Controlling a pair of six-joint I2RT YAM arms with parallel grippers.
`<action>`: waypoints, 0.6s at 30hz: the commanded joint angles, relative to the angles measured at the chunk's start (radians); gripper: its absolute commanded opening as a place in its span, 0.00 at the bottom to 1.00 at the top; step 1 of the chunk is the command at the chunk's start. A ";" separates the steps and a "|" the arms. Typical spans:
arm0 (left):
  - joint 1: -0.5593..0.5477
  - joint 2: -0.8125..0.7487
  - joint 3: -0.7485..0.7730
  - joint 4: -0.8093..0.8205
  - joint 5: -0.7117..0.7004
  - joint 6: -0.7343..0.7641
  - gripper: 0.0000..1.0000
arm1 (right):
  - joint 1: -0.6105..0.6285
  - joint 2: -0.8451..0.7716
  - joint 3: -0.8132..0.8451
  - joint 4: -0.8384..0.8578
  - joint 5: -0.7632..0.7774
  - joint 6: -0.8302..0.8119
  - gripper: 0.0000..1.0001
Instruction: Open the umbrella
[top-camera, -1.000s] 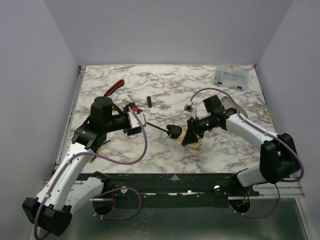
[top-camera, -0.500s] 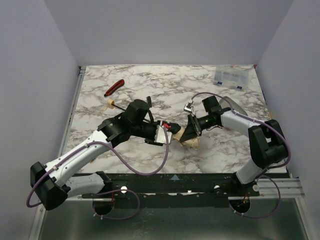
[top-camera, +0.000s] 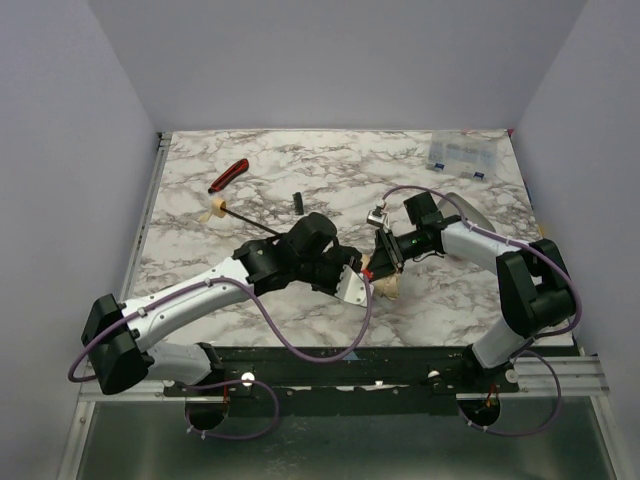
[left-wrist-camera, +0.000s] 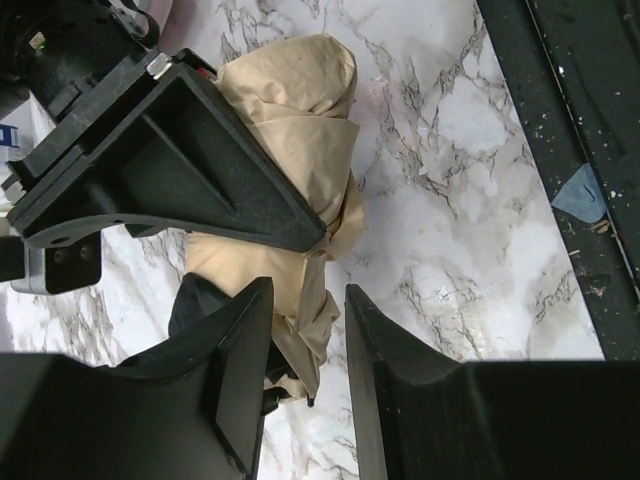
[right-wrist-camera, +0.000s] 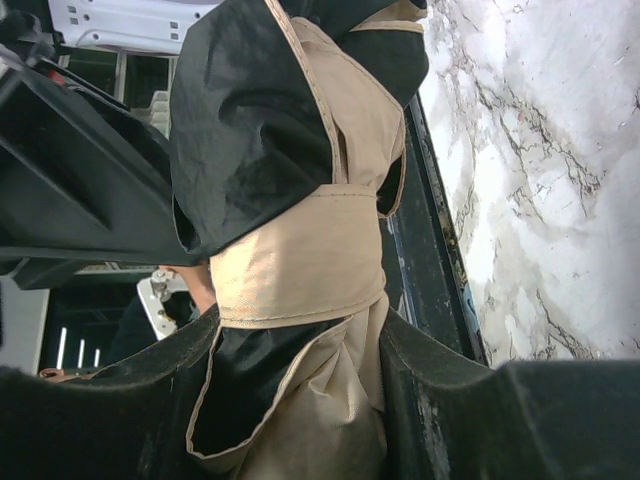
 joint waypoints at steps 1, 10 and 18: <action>-0.040 0.020 -0.054 0.071 -0.107 0.039 0.35 | 0.000 -0.021 -0.009 0.026 -0.084 0.004 0.00; -0.058 0.023 -0.126 0.123 -0.151 0.053 0.18 | 0.000 -0.027 -0.010 0.026 -0.112 0.004 0.00; -0.110 0.037 -0.184 0.162 -0.190 0.037 0.00 | -0.003 -0.041 -0.007 0.026 -0.113 0.006 0.00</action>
